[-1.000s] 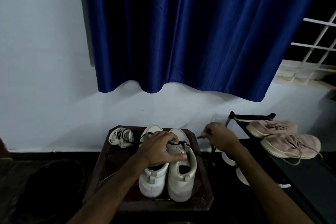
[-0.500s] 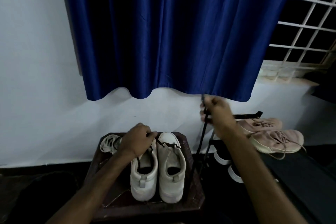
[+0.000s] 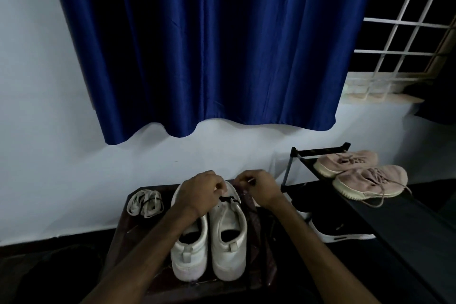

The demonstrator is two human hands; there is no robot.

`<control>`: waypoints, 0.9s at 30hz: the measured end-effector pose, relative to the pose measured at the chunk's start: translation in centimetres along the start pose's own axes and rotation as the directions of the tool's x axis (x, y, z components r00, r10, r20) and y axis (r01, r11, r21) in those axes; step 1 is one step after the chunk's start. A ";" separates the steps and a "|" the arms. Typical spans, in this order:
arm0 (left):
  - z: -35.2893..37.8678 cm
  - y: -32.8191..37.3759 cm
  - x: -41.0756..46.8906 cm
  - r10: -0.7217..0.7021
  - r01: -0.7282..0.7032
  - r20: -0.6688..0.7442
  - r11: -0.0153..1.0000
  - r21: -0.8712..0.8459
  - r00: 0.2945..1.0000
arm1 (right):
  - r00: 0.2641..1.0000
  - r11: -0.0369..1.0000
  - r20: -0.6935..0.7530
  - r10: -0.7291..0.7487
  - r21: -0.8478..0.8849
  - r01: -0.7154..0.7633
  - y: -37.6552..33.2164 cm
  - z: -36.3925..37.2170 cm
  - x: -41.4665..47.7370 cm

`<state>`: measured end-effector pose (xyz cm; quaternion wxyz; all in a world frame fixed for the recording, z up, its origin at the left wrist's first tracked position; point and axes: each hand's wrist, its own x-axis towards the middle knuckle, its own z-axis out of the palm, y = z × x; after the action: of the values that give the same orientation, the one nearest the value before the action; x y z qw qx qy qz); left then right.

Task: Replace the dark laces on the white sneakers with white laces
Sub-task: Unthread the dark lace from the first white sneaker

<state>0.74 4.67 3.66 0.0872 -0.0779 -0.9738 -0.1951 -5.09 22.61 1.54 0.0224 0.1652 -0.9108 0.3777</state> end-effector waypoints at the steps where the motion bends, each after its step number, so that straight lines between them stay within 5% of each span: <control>1: 0.2 0.3 0.4 0.013 -0.013 0.020 0.999 0.040 1.000 | 0.996 0.998 0.075 -0.049 -0.040 0.052 -0.3 -0.3 0.5; 5: 0.8 0.9 1.5 0.005 -0.033 0.137 0.978 0.207 0.991 | 0.937 0.969 0.328 -0.117 -0.170 0.180 0.2 0.1 1.5; 15: 1.9 1.6 2.3 0.017 -0.111 0.224 0.902 0.416 0.974 | 0.910 0.934 0.356 -0.212 -0.201 0.296 2.4 1.9 2.7; 18: 2.0 -1.0 1.7 -0.101 0.065 0.086 0.937 0.344 0.991 | 0.901 0.947 0.367 -0.229 -0.129 0.293 2.8 2.1 2.8; 22: 2.2 -3.4 1.6 -0.381 0.382 -0.028 0.921 0.074 0.924 | 0.910 0.954 0.345 -0.231 -0.103 0.281 3.2 2.6 3.0; 27: 1.3 0.2 2.8 -0.088 0.083 -0.066 0.993 -0.083 0.994 | 0.914 0.961 0.324 -0.244 -0.044 0.273 3.8 2.9 3.1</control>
<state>-2.12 5.66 3.14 0.1094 -0.0326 -0.9640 -0.2401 -8.97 22.20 -2.58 -0.0662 0.3412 -0.8885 0.2995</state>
